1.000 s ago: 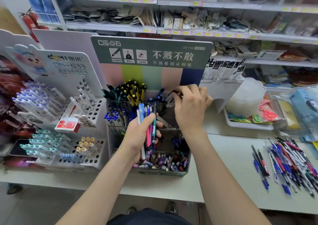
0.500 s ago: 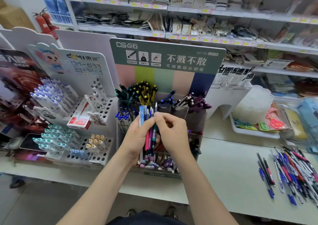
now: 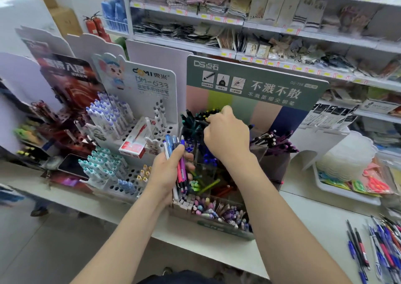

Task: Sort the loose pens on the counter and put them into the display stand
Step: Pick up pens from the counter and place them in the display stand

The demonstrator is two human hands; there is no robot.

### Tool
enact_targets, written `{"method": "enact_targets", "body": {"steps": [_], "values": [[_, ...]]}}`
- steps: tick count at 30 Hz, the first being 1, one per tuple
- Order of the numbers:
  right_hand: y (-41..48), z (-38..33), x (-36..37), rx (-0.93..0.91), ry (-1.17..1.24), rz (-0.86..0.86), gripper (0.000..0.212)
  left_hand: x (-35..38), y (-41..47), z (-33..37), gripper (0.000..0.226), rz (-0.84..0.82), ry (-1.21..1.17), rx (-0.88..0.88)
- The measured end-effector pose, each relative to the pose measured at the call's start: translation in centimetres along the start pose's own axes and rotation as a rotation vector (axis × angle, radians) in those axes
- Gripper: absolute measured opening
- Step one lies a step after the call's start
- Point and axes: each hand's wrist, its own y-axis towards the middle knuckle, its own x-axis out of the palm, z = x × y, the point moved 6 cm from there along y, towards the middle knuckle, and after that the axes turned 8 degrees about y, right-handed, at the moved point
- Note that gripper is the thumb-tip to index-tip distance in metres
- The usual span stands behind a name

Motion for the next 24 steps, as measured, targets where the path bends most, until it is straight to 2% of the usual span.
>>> {"method": "enact_targets", "body": {"steps": [2, 5, 8, 12, 15, 17, 19, 21, 24], "values": [[1.6, -1.3, -0.1, -0.125, -0.077, 0.007, 0.019, -0.2, 0.0, 0.0, 0.039, -0.022, -0.028, -0.037], [3.6, -3.1, 1.6, -0.324, -0.080, -0.027, 0.027, -0.2, -0.1, 0.0, 0.047, -0.069, -0.087, -0.082], [4.7, -3.5, 3.3, -0.396, -0.002, -0.017, 0.040, -0.4, -0.5, 0.0, 0.051, -0.114, -0.149, -0.127], [3.9, -2.4, 4.1, -0.454, 0.057, 0.155, 0.054, -0.8, -0.9, 0.2, 0.052, -0.140, -0.186, -0.158], [1.8, -2.4, 4.9, -0.505, -0.017, 0.191, 0.067, -1.1, -0.9, 0.1, 0.050, -0.141, -0.175, -0.170], [0.5, -2.5, 5.0, -0.474, -0.012, 0.183, 0.071, -1.1, -1.0, 0.0, 0.047, -0.141, -0.159, -0.171], [-1.2, -2.2, 3.9, -0.383, 0.127, 0.283, 0.054, -0.8, -1.2, -0.1, 0.045, -0.176, -0.157, -0.177], [-3.2, -1.4, 3.2, -0.216, 0.413, 0.333, 0.033, -0.3, -1.4, -0.1, 0.042, -0.231, -0.177, -0.171], [-5.6, 0.6, 5.1, 0.193, 0.926, 0.096, 0.027, 0.6, -1.8, -0.2, 0.041, -0.330, -0.127, -0.137]]}}
